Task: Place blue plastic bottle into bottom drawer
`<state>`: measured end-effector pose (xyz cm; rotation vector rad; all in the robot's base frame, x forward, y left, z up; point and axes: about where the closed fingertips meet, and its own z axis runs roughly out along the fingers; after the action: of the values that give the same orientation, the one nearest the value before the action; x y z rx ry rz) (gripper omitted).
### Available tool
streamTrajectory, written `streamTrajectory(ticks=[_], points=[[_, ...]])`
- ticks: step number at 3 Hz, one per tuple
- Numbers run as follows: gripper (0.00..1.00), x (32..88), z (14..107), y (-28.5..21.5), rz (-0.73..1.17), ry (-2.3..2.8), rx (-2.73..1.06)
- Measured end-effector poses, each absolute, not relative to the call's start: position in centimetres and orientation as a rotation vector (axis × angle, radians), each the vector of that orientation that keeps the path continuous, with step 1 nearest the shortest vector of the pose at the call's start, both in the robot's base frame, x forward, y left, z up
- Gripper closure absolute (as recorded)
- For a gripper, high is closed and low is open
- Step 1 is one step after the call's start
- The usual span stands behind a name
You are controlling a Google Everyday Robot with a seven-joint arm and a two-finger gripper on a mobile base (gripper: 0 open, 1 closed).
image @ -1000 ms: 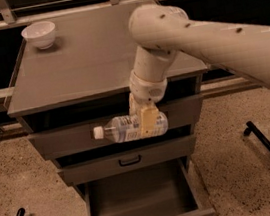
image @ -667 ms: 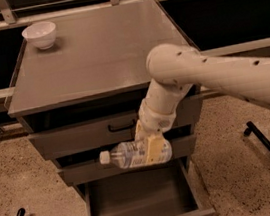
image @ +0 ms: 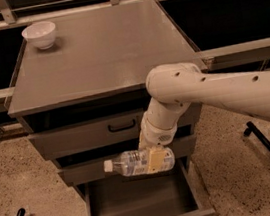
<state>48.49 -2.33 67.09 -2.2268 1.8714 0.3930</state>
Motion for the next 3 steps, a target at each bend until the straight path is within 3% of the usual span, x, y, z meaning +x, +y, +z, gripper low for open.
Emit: streamTrajectory(ticks=[1, 3], points=[[1.00, 45.1, 60.1, -6.5, 0.231, 1.886, -2.233], [1.00, 45.9, 56.5, -6.7, 0.190, 1.908, -2.178]])
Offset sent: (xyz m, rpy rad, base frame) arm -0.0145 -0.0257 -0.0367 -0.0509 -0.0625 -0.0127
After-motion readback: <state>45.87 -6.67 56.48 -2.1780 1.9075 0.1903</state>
